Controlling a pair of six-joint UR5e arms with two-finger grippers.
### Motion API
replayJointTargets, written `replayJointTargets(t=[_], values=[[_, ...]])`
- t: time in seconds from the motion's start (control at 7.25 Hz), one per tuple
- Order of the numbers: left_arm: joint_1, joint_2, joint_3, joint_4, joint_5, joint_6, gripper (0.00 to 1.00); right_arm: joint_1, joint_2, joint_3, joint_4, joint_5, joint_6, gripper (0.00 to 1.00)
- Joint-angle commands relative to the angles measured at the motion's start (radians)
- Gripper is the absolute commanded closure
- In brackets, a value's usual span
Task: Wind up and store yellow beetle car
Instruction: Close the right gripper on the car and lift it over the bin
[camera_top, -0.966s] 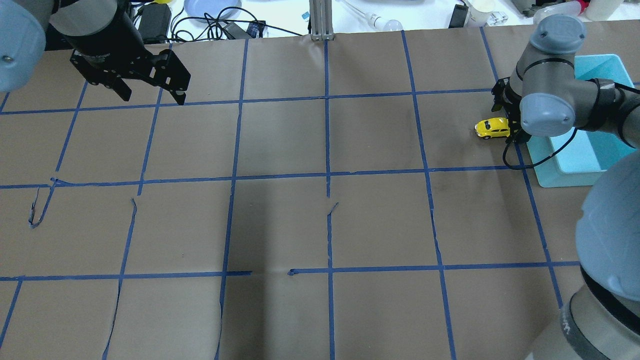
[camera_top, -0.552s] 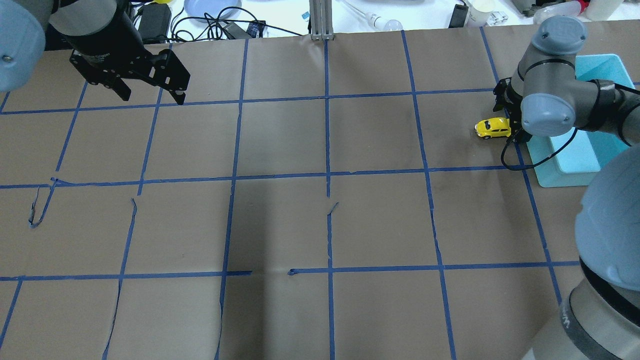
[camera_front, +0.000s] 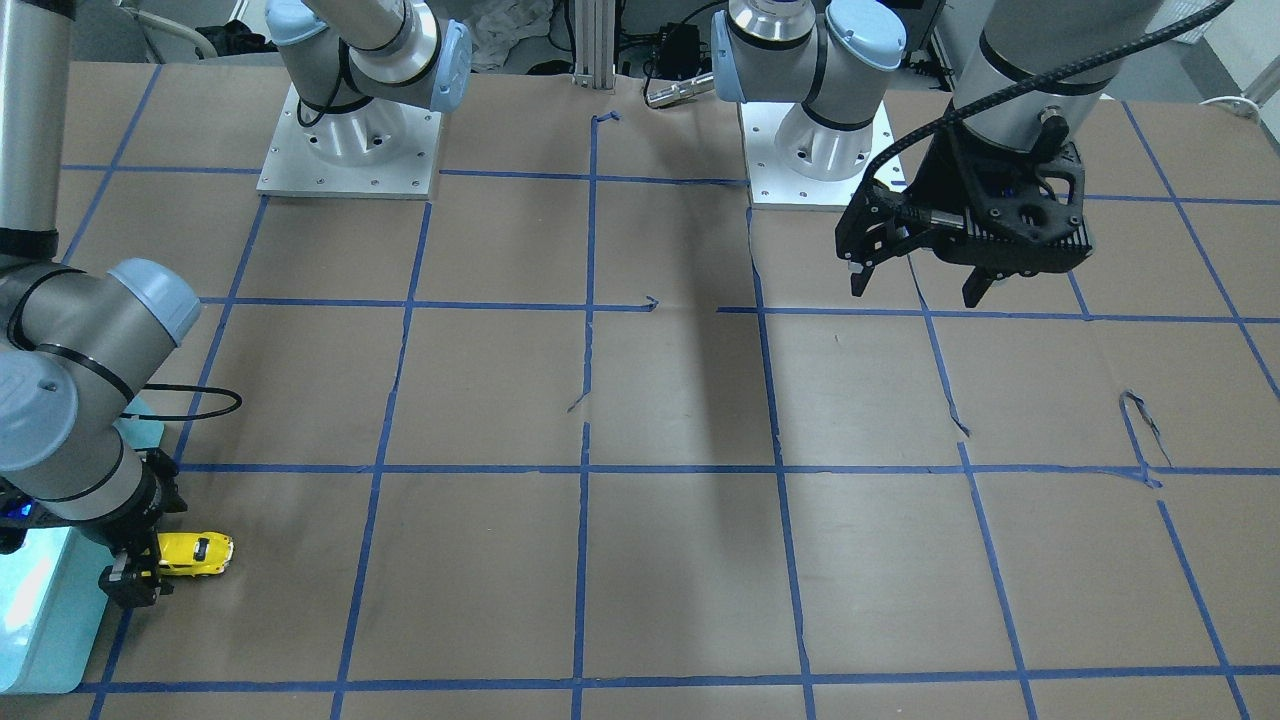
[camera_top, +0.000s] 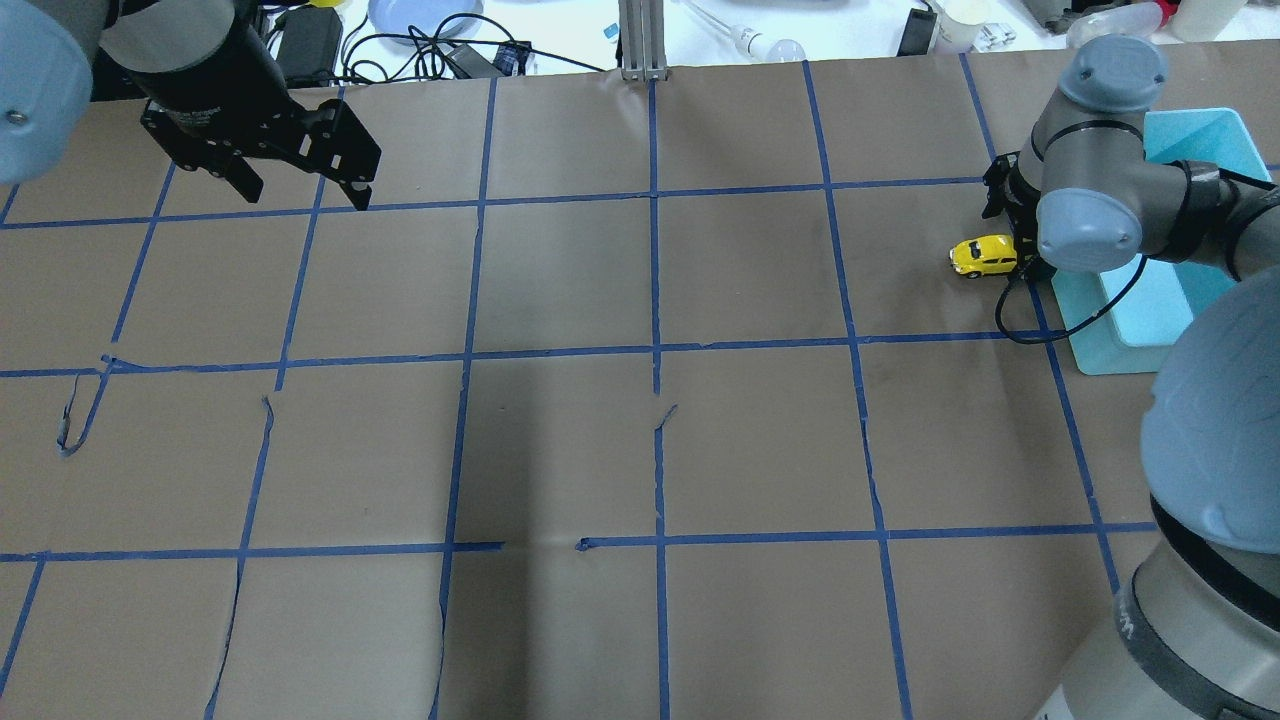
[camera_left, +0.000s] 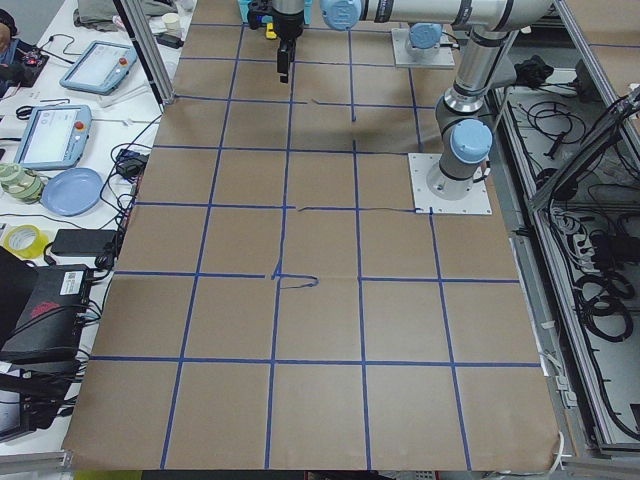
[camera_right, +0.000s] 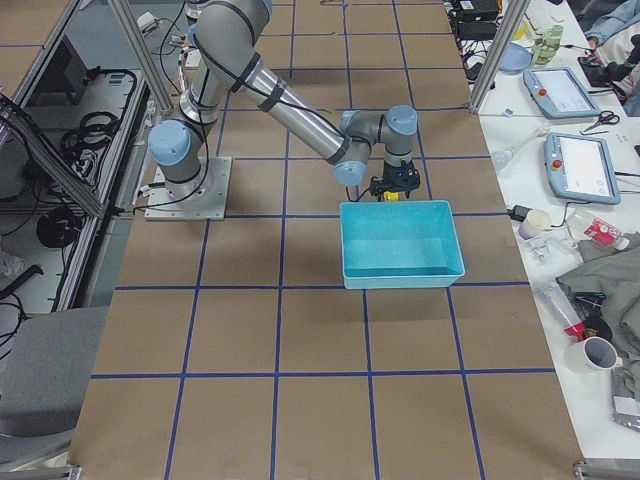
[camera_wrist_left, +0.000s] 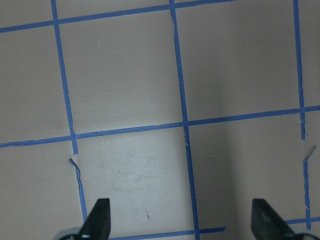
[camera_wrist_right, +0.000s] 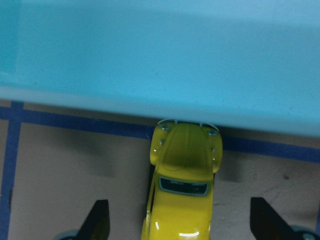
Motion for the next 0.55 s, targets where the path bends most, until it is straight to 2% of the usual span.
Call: replayJointTargets(t=[0.0,0.28,0.41], values=[[0.002,0.001,-0.001,0.0,-0.002,0.0,0.0,0.0,0.004,0.003,0.004,0.002,0.0,0.12],[0.002,0.002,-0.001,0.0,-0.004,0.0,0.0,0.0,0.004,0.003,0.001,0.004,0.0,0.27],[0.002,-0.002,-0.001,0.0,-0.004,-0.002,0.0,0.0,0.003,0.003,0.001,0.005,0.0,0.39]])
